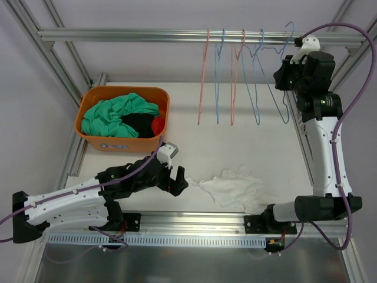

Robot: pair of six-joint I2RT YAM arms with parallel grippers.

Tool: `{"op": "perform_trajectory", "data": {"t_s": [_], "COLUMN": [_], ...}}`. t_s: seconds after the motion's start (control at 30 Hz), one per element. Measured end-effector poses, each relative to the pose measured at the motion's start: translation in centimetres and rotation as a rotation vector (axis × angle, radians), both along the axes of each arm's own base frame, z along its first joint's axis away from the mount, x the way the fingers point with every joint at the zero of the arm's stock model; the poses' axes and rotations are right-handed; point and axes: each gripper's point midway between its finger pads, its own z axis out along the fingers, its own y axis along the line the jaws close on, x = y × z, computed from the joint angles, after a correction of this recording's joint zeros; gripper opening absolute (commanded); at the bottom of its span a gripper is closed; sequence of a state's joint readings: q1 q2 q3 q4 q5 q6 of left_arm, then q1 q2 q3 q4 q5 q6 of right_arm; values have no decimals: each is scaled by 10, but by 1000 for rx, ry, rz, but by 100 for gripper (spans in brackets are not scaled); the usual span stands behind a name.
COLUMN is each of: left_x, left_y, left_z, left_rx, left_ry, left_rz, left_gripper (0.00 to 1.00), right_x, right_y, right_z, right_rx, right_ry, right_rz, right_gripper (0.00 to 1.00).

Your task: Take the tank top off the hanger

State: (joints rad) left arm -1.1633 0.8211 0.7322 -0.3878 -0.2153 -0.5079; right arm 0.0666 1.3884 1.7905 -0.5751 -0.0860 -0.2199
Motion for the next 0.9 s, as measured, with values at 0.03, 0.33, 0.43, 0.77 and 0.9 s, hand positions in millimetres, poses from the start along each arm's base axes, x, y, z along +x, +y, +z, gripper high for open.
{"op": "perform_trajectory", "data": {"t_s": [0.03, 0.33, 0.43, 0.77, 0.9], "left_x": [-1, -11, -10, 15, 20], "left_y": [-1, -27, -45, -150, -200], "left_z": [-3, -3, 5, -43, -78], "left_rx": [7, -3, -43, 91, 170], "left_ry": [8, 51, 43, 60, 50], "left_rz": [-6, -114, -151, -182, -209], "left_gripper": [99, 99, 99, 99, 99], "right_x": [2, 1, -11, -148, -226], "right_y": [0, -1, -8, -54, -57], "right_z": [-5, -37, -35, -14, -9], "right_rx": [5, 30, 44, 40, 75], "right_ry": [2, 31, 31, -97, -220], "right_rz": [-2, -11, -29, -250, -278], "right_gripper": [0, 51, 100, 99, 100]}}
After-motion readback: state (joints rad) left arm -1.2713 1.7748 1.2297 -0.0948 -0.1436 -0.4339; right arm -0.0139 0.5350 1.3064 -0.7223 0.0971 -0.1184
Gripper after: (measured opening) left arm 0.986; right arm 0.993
